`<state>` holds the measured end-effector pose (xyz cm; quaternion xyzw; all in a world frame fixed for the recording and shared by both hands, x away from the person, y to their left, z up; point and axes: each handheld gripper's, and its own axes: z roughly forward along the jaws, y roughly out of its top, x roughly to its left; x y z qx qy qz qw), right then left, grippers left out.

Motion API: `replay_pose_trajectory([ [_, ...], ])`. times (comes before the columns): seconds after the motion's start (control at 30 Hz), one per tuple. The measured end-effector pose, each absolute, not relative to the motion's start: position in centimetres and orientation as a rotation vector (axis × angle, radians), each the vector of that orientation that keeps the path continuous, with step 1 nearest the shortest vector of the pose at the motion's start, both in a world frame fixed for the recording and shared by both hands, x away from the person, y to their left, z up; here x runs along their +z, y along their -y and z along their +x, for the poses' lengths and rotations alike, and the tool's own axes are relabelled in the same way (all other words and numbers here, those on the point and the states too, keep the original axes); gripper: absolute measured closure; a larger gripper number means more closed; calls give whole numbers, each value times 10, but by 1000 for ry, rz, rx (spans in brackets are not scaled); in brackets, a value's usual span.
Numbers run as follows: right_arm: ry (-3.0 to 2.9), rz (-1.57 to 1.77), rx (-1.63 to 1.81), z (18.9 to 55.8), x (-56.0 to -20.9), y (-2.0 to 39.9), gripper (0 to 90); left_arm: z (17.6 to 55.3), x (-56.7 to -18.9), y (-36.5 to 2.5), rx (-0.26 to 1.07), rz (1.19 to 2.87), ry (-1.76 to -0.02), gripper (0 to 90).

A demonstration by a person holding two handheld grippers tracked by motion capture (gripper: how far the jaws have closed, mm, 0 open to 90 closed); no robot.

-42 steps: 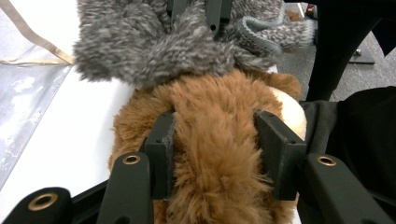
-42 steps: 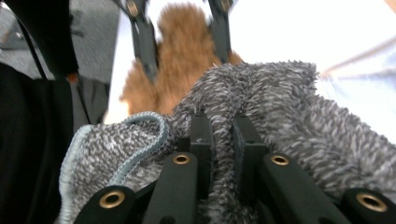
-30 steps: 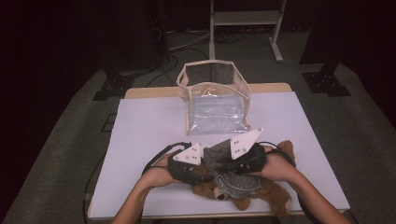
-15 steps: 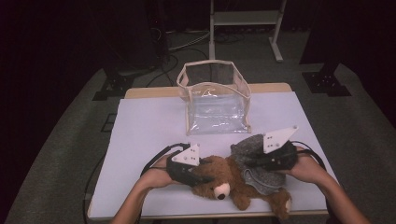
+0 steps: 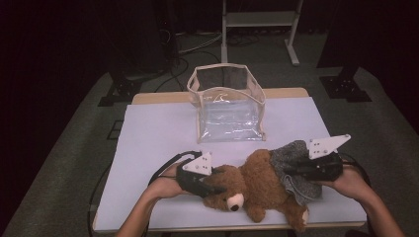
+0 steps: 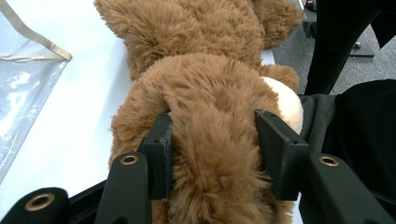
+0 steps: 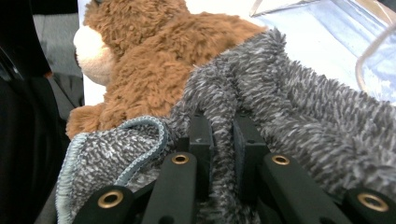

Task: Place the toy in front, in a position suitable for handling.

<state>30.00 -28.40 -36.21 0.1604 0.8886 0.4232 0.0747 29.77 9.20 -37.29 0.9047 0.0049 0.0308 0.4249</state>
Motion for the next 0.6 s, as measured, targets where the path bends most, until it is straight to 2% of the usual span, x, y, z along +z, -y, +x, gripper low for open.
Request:
replay_pose_trajectory([
  [0.33,-2685,490,1323,295,-376,274,802,305,-357,-90,72,2296,-8,445],
  [0.6,-2673,456,1331,281,-382,266,804,307,-348,-56,59,2370,58,437],
])
